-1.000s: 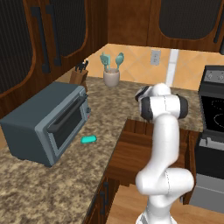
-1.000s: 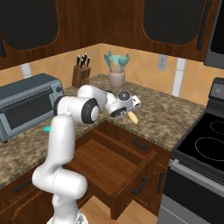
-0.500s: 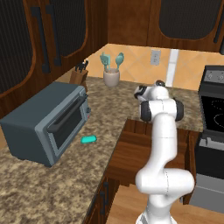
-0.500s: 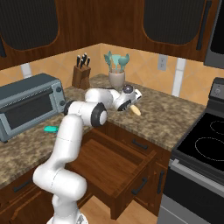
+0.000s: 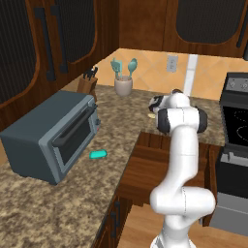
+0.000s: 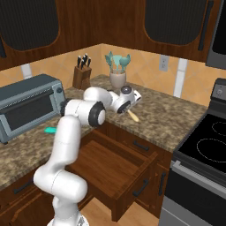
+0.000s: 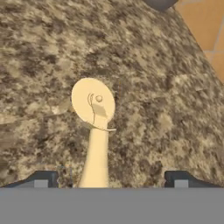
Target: Pick the pizza cutter from the drawer and place it on the counter.
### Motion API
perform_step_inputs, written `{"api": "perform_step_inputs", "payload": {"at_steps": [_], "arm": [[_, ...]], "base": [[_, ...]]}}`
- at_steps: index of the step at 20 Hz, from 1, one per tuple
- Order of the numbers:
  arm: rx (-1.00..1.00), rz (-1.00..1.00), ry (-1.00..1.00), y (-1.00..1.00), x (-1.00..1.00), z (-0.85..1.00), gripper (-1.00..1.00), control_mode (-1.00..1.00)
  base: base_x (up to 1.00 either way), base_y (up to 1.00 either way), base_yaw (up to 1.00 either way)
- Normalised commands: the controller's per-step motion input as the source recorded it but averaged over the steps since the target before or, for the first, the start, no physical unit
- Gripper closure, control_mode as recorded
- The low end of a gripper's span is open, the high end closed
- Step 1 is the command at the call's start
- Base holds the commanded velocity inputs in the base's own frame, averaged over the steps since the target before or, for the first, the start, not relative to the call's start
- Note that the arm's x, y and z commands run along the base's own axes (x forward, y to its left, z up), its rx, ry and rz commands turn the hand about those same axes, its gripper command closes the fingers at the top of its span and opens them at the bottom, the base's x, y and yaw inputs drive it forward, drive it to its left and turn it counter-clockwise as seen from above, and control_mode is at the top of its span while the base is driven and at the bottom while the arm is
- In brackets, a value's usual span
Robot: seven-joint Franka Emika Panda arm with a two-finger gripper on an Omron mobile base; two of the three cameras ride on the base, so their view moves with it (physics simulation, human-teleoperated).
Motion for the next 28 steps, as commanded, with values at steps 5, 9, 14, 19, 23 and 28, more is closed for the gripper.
{"api": "perform_step_inputs", "payload": {"at_steps": [5, 9, 14, 19, 23, 28], "arm": [[-0.03, 0.00, 0.00, 0.04, -1.00, 0.20, -1.00, -1.00], [-0.01, 0.00, 0.03, 0.00, -0.83, 0.94, -1.00, -1.00], [0.03, -0.03, 0.01, -0.01, -0.31, 1.00, -1.00, -1.00], [0.25, -0.48, 0.20, -0.03, -0.78, 0.99, -1.00, -1.00], [0.27, -0.74, 0.12, 0.00, -0.50, 0.96, -1.00, -1.00], [0.21, -0.66, 0.02, 0.00, -0.85, 0.70, -1.00, -1.00]], "base": [[0.00, 0.00, 0.00], [0.00, 0.00, 0.00], [0.00, 0.00, 0.00], [0.00, 0.00, 0.00], [0.00, 0.00, 0.00], [0.00, 0.00, 0.00]]}}
